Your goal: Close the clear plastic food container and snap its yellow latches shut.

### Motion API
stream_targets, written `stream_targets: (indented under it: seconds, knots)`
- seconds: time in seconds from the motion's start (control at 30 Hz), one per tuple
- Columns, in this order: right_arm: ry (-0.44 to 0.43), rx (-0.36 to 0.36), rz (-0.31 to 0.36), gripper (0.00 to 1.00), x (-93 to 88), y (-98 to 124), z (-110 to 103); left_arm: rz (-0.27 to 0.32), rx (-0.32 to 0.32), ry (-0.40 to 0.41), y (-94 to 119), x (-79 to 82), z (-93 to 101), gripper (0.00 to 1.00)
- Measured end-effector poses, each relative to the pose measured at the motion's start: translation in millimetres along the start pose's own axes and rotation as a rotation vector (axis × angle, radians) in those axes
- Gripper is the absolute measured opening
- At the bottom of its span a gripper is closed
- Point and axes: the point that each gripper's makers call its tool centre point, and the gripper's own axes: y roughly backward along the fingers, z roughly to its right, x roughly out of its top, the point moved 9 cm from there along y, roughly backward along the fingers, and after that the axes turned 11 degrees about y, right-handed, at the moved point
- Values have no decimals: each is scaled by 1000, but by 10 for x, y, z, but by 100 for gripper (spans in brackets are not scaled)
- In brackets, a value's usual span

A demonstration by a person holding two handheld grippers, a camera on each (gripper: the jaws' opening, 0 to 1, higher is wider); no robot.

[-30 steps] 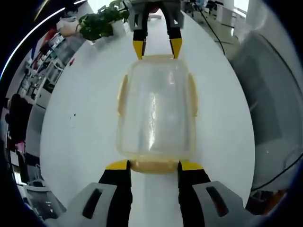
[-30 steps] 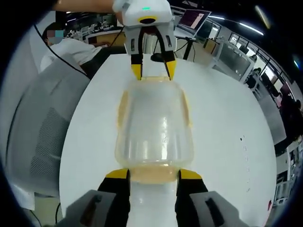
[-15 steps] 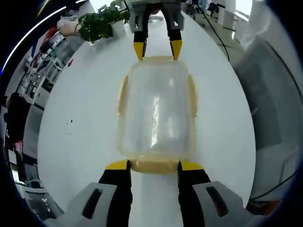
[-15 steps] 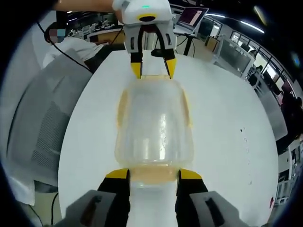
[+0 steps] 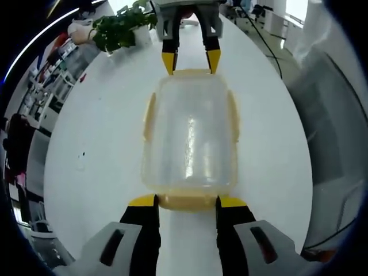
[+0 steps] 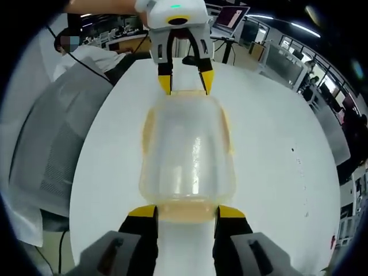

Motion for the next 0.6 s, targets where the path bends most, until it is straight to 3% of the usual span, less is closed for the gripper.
stream_targets:
  seconds: [0.6]
  knots:
    - [-31,16,19,35,-114,-65,48,-4,-9,-2,-97,30,-58,36]
